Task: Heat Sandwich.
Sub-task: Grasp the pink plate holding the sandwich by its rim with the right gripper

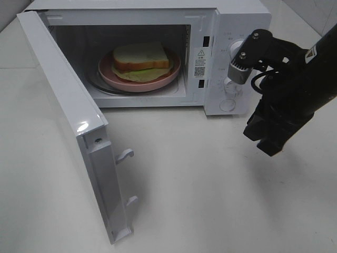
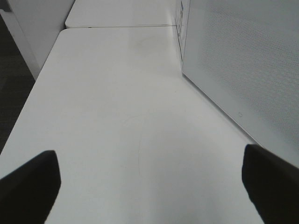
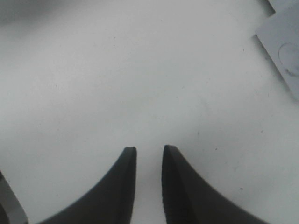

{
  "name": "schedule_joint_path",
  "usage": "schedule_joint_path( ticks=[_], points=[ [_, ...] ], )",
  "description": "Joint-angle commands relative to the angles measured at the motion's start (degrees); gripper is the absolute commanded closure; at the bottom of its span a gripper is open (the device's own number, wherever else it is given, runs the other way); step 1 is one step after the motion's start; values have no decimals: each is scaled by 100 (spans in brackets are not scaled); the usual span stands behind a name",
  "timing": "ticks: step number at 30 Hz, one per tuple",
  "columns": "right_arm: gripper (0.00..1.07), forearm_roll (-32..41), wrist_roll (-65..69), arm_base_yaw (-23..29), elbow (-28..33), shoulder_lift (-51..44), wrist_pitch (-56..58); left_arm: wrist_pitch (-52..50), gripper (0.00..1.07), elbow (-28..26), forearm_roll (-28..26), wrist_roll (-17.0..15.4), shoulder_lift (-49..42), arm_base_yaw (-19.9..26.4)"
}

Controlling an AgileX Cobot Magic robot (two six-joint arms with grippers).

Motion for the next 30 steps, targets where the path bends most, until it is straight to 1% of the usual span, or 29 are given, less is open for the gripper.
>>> schedule_joint_path(
  ticks=[1,2,4,5,6,8,9,10,11,13,14,15,16,19,23,30],
  points=[
    [83,-23,-670,-6,-29,-52,57,-46,7,17,-29,0,-143,0],
    [82,-23,-1272,-6,-29,-52,57,-46,7,17,-29,0,-143,0],
    [79,-23,-1856,-6,-29,-52,52,-46,7,17,-29,0,-143,0],
    [74,-23,-2217,-6,-29,-52,52,-46,7,17,-29,0,-143,0],
    [74,-23,-2217,-6,-29,-52,52,-46,7,17,-29,0,-143,0],
    [67,-23,-2424,-6,-29,-52,46,-46,7,17,-29,0,-143,0],
    [63,-23,-2487,-6,-29,-52,46,-46,7,17,-29,0,-143,0],
    [54,-23,-2487,-6,-29,-52,46,-46,7,17,-29,0,-143,0],
    [54,-23,-2487,-6,-29,-52,46,-46,7,17,-29,0,-143,0],
    [42,-23,-2487,-6,-29,-52,46,-46,7,17,-29,0,-143,0],
    [29,-23,-2487,-6,-29,-52,46,-46,7,17,-29,0,-143,0],
    [24,-29,-2481,-6,-29,-52,52,-46,7,17,-29,0,-143,0],
    [24,-29,-2481,-6,-29,-52,52,-46,7,17,-29,0,-143,0],
    [10,-126,-2464,-6,-29,-52,63,-46,7,17,-29,0,-143,0],
    [10,-252,-2464,-6,-29,-52,74,-46,7,17,-29,0,-143,0],
    [12,-980,-2355,11,-34,-52,63,-46,7,17,-29,0,-143,0]
  ],
)
